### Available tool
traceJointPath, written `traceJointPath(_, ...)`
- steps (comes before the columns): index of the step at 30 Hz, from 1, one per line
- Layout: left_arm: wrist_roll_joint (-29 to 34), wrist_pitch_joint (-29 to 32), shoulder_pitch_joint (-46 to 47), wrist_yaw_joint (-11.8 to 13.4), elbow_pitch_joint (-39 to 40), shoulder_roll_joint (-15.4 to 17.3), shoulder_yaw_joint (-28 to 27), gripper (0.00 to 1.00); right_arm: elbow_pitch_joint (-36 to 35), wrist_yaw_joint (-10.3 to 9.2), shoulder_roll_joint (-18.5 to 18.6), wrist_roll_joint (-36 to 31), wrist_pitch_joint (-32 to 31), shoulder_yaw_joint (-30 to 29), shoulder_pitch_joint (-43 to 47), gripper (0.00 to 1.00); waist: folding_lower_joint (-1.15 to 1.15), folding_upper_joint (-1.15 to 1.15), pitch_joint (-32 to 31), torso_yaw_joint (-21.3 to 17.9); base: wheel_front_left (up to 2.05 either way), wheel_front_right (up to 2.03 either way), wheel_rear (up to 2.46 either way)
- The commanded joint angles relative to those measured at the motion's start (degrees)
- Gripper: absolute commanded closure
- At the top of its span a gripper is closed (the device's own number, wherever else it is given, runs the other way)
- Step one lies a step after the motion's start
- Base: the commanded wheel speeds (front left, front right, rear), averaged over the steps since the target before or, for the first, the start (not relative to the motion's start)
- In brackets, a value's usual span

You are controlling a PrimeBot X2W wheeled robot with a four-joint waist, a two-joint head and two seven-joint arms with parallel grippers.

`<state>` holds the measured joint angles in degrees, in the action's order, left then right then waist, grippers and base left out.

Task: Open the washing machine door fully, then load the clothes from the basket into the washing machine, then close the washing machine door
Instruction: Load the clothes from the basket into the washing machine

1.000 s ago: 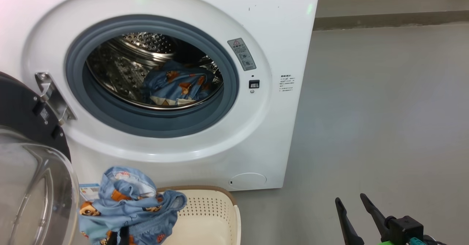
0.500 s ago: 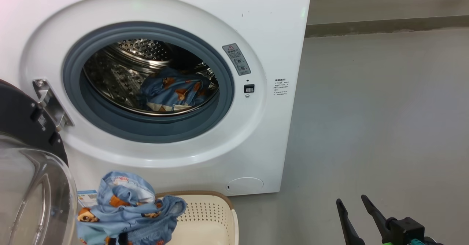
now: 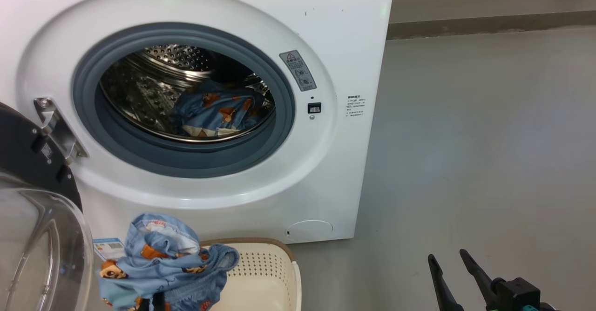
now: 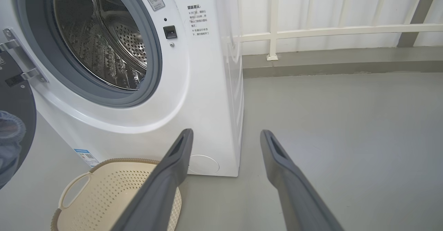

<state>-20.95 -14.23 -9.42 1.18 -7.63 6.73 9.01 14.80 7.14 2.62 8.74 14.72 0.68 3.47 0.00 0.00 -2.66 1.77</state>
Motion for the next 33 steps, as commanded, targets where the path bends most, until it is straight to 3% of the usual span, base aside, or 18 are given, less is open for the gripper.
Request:
traceJointPath(1,0.5,-0.7,2.2,-0.5,1.4,0.5,-1.6,1.0,-1.6,0.35,0.3,-0.1,0.3,1.3,-1.5,0.0,0.0,0.0,0.4,-0.3,0.0,0.0,0.0)
traceJointPath(16,-1.0,0.3,12.5,-1.8,-3.5,1.4,-1.9,1.0,-2.3,0.35,0.3,1.6,0.3,3.6,-3.8,0.0,0.0,0.0,6.3,-6.0,0.0,0.0,0.0)
traceJointPath(22,-2.0,0.6,20.3,-2.6,-7.3,3.8,-4.0,1.0,-3.4,0.35,0.3,2.6,0.3,4.3,-5.5,0.0,0.0,0.0,11.4,-10.3,0.0,0.0,0.0)
traceJointPath(33,-2.1,0.6,37.0,-4.4,-17.2,11.6,-7.5,1.0,-5.9,0.35,0.3,4.0,0.3,6.1,-8.6,0.0,0.0,0.0,21.0,-18.2,0.0,0.0,0.0)
